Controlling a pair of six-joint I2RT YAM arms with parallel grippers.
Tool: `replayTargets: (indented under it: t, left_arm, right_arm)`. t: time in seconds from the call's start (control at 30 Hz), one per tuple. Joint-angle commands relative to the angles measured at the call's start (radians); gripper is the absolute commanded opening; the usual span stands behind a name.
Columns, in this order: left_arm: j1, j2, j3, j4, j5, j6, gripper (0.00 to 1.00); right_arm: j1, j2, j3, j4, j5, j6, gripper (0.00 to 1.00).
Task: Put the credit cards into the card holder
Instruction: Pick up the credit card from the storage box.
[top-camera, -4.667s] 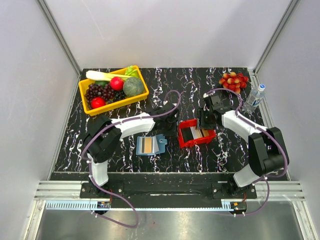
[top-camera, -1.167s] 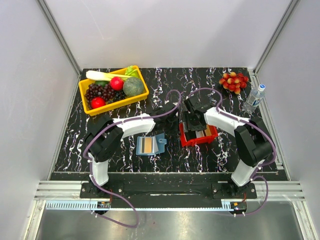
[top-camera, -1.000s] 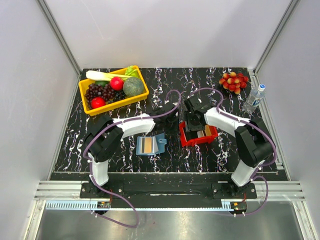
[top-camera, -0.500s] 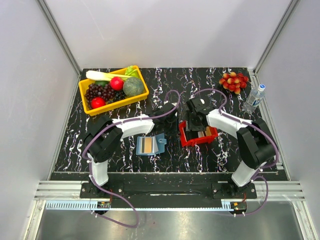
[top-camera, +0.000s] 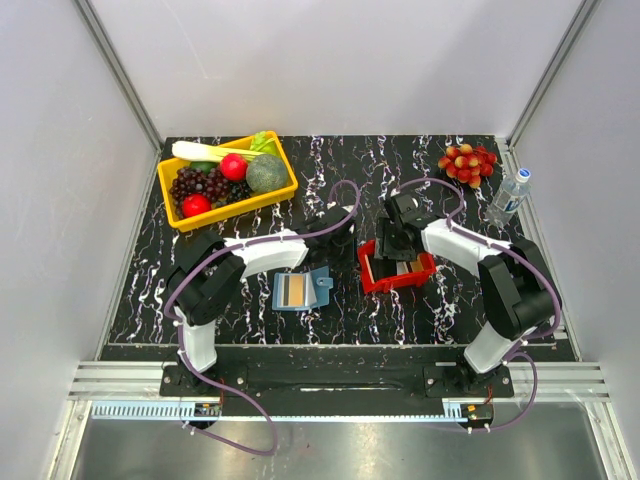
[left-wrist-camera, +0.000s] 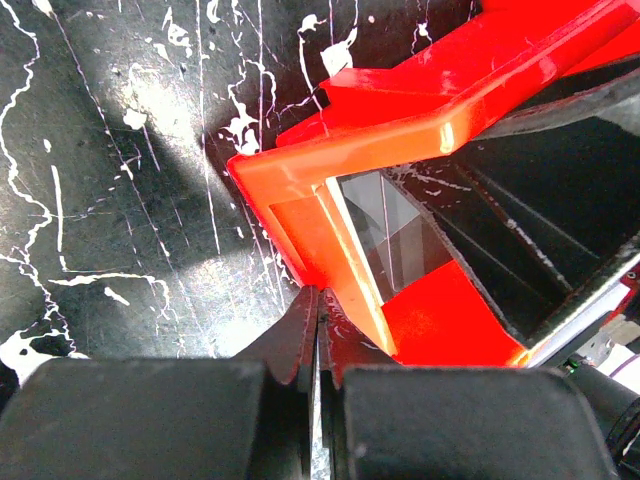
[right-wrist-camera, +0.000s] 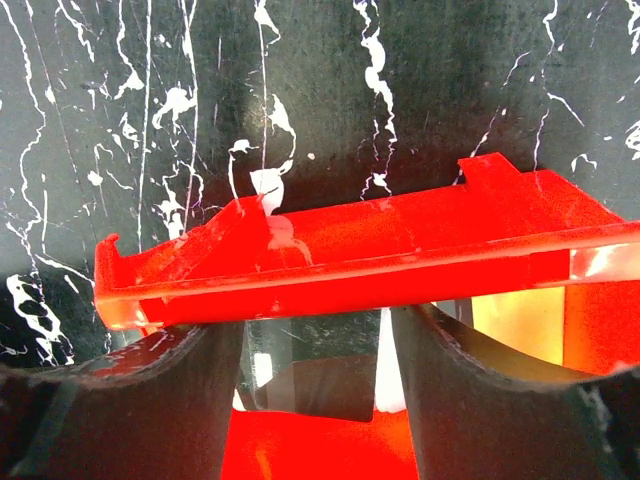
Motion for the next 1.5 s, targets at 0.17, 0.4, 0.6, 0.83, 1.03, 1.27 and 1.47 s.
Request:
replayTargets:
  t: [0.17, 0.4, 0.6, 0.83, 1.03, 1.27, 1.47]
  left_arm:
    - [-0.007, -0.026, -0.012, 0.042, 0.032, -0.004, 0.0]
    - [-0.005, -0.025, -0.01, 0.047, 0.037, -0.004, 0.0]
    - [-0.007, -0.022, -0.006, 0.044, 0.032, -0.004, 0.0]
    - [-0.001, -0.024, -0.006, 0.04, 0.032, 0.001, 0.0]
    - [0.002, -0.025, -0.006, 0.04, 0.034, 0.002, 0.0]
    - [0.004, -0.029, -0.006, 0.042, 0.034, 0.004, 0.0]
    - [0.005, -0.029, -0.009, 0.042, 0.031, 0.001, 0.0]
  right_arm:
    - [-0.025, 0.091, -0.098, -0.002, -0.069, 0.049, 0.41]
    - [-0.025, 0.014, -0.091, 0.007, -0.109, 0.031, 0.22]
    - [-0.025, -0.061, -0.085, 0.012, -0.149, 0.02, 0.06]
    - [-0.025, -0.075, -0.089, 0.027, -0.177, 0.017, 0.0]
    - [-0.025, -0.133, -0.111, 0.072, -0.218, 0.02, 0.0]
    - [-0.025, -0.172, -0.109, 0.069, -0.194, 0.008, 0.35]
    - [-0.013, -0.112, -0.074, 0.02, -0.189, -0.04, 0.57]
